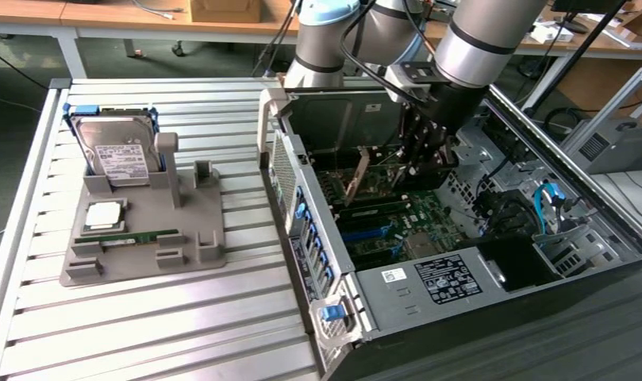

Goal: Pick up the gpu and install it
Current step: 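Insert the gpu into the slot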

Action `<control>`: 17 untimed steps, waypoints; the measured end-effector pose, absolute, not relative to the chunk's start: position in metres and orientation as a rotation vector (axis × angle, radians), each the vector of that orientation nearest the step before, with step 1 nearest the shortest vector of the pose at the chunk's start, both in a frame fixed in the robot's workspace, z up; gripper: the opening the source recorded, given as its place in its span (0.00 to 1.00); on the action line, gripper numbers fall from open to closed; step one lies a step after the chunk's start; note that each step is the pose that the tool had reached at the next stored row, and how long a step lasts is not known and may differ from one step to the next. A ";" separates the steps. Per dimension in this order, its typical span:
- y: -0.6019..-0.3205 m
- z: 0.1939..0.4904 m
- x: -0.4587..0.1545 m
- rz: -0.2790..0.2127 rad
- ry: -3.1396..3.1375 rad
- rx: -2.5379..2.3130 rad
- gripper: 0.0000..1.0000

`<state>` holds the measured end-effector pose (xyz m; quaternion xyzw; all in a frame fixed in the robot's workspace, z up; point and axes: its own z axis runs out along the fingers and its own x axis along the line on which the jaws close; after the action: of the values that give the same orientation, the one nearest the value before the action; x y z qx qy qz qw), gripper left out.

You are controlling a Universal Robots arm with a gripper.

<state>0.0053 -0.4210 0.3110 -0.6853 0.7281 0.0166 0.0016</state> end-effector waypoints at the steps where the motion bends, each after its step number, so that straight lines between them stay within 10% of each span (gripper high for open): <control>1: -0.421 0.311 0.005 0.052 2.285 -2.151 0.27; 17: -0.425 0.309 0.005 0.052 2.285 -2.151 0.27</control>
<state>0.0053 -0.4246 0.3087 -0.6853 0.7281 0.0166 0.0016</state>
